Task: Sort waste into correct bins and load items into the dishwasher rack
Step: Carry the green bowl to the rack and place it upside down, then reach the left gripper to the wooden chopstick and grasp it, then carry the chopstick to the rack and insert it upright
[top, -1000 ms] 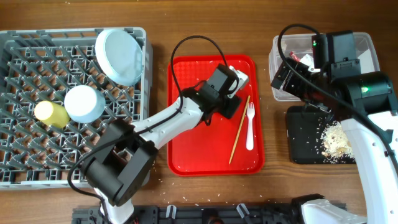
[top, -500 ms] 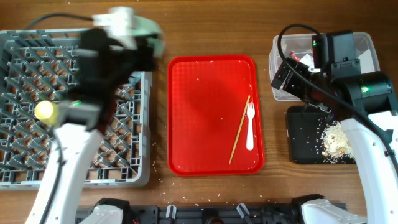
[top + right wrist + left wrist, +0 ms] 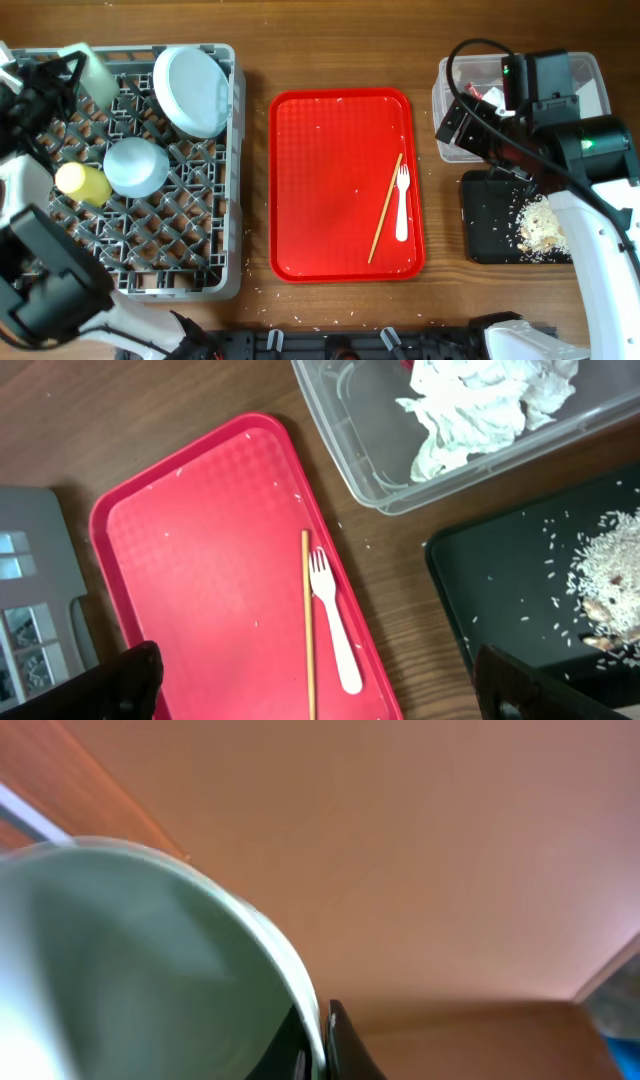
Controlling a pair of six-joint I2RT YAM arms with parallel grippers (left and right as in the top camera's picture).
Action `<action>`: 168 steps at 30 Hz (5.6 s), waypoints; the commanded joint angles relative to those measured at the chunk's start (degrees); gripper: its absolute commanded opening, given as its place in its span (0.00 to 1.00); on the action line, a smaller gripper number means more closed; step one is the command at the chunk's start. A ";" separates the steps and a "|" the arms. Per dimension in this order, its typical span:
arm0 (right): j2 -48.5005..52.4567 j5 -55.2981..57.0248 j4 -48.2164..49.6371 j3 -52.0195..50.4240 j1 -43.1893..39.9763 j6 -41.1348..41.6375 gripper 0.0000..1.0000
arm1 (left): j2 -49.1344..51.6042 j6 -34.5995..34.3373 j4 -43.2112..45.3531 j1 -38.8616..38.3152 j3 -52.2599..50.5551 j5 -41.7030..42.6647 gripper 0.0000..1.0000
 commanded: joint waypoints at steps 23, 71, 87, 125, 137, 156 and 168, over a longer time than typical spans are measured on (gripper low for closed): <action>0.07 1.14 0.13 0.28 -0.09 -0.59 1.00 | 9.07 -1.20 -4.63 17.20 0.63 10.84 0.39; 0.07 1.14 0.13 0.28 -0.09 -0.59 1.00 | -10.93 42.97 -47.95 0.68 0.63 -49.00 0.04; 0.07 1.14 0.13 0.28 -0.09 -0.59 1.00 | -31.15 30.01 -50.66 0.50 0.63 -33.20 0.35; 0.07 1.14 0.13 0.28 -0.09 -0.57 1.00 | 9.05 32.09 -50.18 -94.14 0.63 -68.72 0.54; 0.07 1.14 0.13 0.28 -0.09 -0.57 1.00 | 9.03 32.17 -53.27 -95.82 0.63 -72.06 0.19; 0.07 1.14 0.13 0.28 -0.09 -0.59 1.00 | -14.95 27.17 -67.14 -87.86 0.85 -72.91 0.04; 0.07 1.14 0.13 0.28 -0.09 -0.59 1.00 | -36.96 32.39 -89.72 -54.42 -1.09 -72.78 0.04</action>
